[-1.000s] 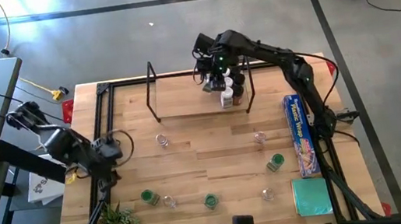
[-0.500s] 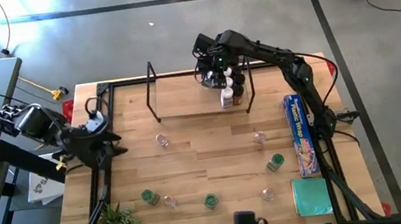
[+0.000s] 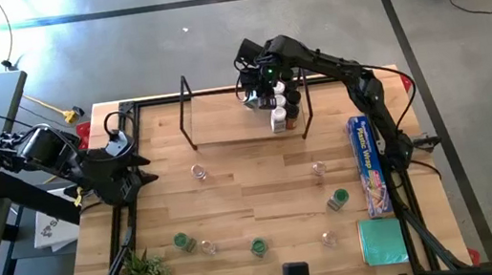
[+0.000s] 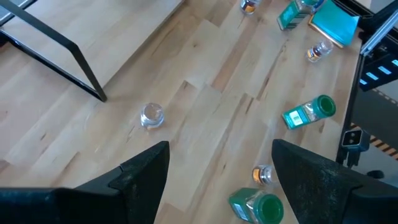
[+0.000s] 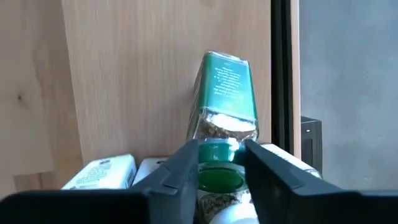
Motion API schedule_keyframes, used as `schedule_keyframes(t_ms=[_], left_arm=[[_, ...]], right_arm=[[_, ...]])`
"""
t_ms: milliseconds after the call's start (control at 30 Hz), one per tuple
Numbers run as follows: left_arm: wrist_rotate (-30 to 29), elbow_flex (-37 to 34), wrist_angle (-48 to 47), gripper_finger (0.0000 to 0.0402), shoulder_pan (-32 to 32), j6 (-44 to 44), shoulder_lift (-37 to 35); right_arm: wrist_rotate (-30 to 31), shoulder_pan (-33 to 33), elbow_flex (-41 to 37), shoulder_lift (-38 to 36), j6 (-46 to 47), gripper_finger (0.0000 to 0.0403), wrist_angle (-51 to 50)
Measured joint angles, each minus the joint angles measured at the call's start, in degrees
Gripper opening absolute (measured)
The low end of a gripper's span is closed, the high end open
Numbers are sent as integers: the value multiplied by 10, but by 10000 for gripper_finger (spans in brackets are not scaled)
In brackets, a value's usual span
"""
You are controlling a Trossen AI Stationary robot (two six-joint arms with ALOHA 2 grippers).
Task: Shelf spices
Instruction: Put the green seasoning bottle on the shelf
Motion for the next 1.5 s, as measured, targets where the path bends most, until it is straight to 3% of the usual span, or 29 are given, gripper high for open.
schedule_keyframes(t_ms=[200, 333, 500, 633, 767, 933, 1033, 1267, 1500], left_arm=[[-4, 0, 7, 277, 0, 0, 0], [-41, 3, 33, 277, 9, 1, 5], [-39, 43, 39, 260, 98, 84, 57], [21, 67, 111, 240, 217, 255, 126], [129, 81, 205, 222, 341, 399, 209], [274, 89, 324, 212, 452, 514, 312], [324, 89, 381, 212, 489, 572, 375], [345, 89, 440, 222, 534, 674, 528], [345, 149, 447, 283, 545, 728, 623]], right_arm=[[-2, 5, 0, -4, 14, 90, 12], [-22, 17, 0, -22, 40, 89, 21], [-59, 38, 0, -80, 110, 89, 32], [-62, 56, 0, -145, 177, 89, 39], [-56, 69, 0, -207, 249, 89, 42], [-48, 80, 0, -270, 313, 89, 27], [-40, 89, 0, -298, 335, 89, 13], [-23, 114, 0, -331, 331, 89, -41], [-22, 126, -3, -329, 351, 89, -106]])
